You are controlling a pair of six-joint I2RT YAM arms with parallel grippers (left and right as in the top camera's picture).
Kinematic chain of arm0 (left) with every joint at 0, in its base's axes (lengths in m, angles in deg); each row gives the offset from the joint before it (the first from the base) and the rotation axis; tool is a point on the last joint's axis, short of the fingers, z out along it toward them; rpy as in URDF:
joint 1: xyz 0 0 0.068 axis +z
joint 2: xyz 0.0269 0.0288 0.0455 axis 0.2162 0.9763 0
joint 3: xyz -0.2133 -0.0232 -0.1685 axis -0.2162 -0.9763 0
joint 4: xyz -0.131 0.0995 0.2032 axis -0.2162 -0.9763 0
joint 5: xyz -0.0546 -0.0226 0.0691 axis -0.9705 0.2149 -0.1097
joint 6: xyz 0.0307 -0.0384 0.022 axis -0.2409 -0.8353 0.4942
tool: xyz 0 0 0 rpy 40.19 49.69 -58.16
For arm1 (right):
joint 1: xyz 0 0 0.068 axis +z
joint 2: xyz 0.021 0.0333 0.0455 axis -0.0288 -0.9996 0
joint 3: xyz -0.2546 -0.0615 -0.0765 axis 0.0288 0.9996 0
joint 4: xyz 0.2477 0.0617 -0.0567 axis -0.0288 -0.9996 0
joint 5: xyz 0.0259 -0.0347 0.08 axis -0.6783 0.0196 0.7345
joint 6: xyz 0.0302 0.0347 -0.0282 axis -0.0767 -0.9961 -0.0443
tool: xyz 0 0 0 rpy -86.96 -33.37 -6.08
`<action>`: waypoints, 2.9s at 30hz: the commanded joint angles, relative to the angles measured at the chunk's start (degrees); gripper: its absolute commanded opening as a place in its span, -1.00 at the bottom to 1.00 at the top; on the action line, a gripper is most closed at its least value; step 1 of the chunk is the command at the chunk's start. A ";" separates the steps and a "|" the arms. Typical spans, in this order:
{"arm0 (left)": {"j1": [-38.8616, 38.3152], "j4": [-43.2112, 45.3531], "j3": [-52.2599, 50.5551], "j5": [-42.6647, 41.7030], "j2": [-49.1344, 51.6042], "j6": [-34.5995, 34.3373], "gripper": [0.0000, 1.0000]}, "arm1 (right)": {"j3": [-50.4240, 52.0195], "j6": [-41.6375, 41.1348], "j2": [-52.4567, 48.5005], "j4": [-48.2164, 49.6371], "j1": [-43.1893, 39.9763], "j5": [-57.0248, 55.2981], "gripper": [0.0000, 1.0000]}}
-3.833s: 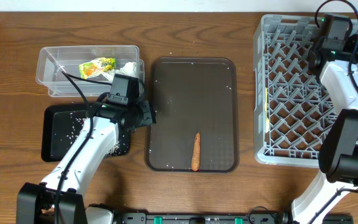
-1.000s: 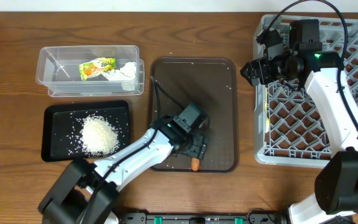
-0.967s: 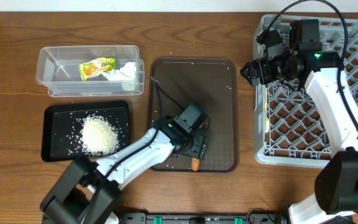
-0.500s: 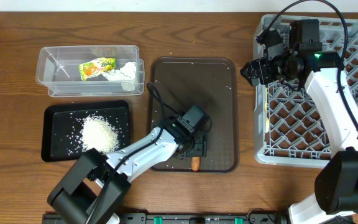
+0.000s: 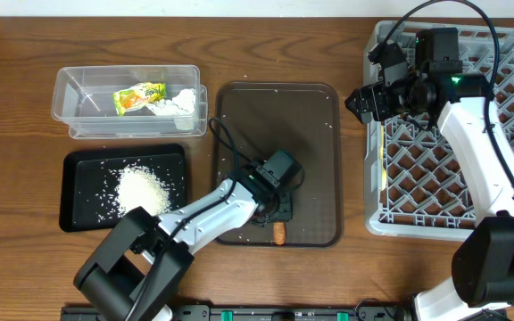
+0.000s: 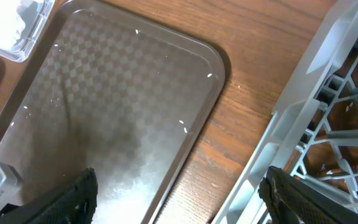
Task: Sort waste into correct bins and load items into the dishwasher rack
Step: 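Carry the carrot left and drop it onto the black tray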
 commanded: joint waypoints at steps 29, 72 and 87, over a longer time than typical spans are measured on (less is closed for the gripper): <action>10.82 -3.28 0.81 5.81 -0.66 -0.22 -0.88 | 0.00 -0.85 -0.39 -0.17 0.31 0.63 0.69; 65.37 -7.10 -1.36 18.60 -8.31 6.93 -0.85 | 0.00 -0.85 -0.39 -0.22 0.31 0.61 0.70; 65.35 -4.52 -1.29 18.58 -5.99 11.69 -0.43 | 0.00 -0.85 -0.39 -0.39 0.31 0.61 0.72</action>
